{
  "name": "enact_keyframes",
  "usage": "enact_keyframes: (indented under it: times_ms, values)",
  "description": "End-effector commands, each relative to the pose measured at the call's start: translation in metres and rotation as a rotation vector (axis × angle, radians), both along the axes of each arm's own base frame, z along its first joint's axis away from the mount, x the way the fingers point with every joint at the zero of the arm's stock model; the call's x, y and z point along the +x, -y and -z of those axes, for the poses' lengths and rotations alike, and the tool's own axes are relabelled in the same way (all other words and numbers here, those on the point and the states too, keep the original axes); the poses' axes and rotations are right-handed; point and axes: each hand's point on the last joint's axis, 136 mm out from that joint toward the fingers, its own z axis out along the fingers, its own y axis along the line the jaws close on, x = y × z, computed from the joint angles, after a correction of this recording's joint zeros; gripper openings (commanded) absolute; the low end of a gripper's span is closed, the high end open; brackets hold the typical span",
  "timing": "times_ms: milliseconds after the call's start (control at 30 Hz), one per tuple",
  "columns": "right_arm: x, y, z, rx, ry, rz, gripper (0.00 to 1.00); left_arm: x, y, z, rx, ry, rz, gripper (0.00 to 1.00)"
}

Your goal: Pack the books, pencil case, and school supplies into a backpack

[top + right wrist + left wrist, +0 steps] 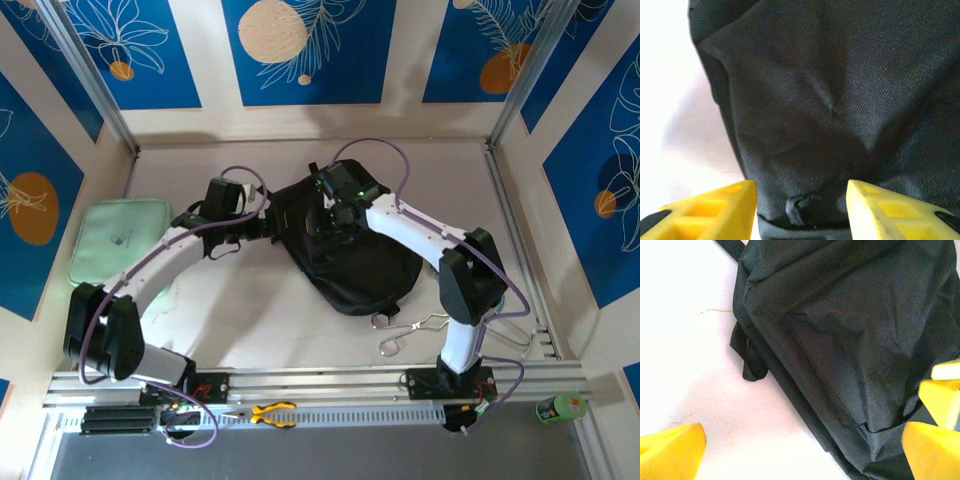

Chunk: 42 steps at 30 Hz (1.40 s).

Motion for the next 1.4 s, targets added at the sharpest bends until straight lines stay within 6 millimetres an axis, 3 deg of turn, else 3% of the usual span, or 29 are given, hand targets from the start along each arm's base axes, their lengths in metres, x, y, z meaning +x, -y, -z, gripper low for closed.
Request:
enact_keyframes:
  times_ms: [0,333,800,933,1100,1367]
  values:
    - [-0.001,0.001,0.000,-0.055,-0.017,-0.007,0.51,0.003,-0.003,-0.003,-0.062,0.025,-0.040,1.00]
    - [-0.014,-0.015,0.021,-0.005,-0.118,-0.051,0.47,0.008,0.010,0.003,-0.117,-0.010,0.001,1.00]
    - [-0.015,-0.018,0.019,0.038,-0.121,-0.038,0.12,0.007,0.029,0.016,-0.200,-0.085,0.048,0.96]
    - [-0.014,-0.017,0.019,0.021,-0.110,-0.043,0.15,0.007,0.032,0.018,-0.217,-0.097,0.050,0.95]
    - [-0.011,-0.013,0.031,-0.039,-0.117,-0.072,0.30,0.009,0.032,0.018,-0.221,-0.104,0.045,0.94]
    - [-0.014,-0.023,0.042,-0.042,-0.146,-0.157,0.32,0.008,0.031,0.019,-0.214,-0.110,0.043,0.94]
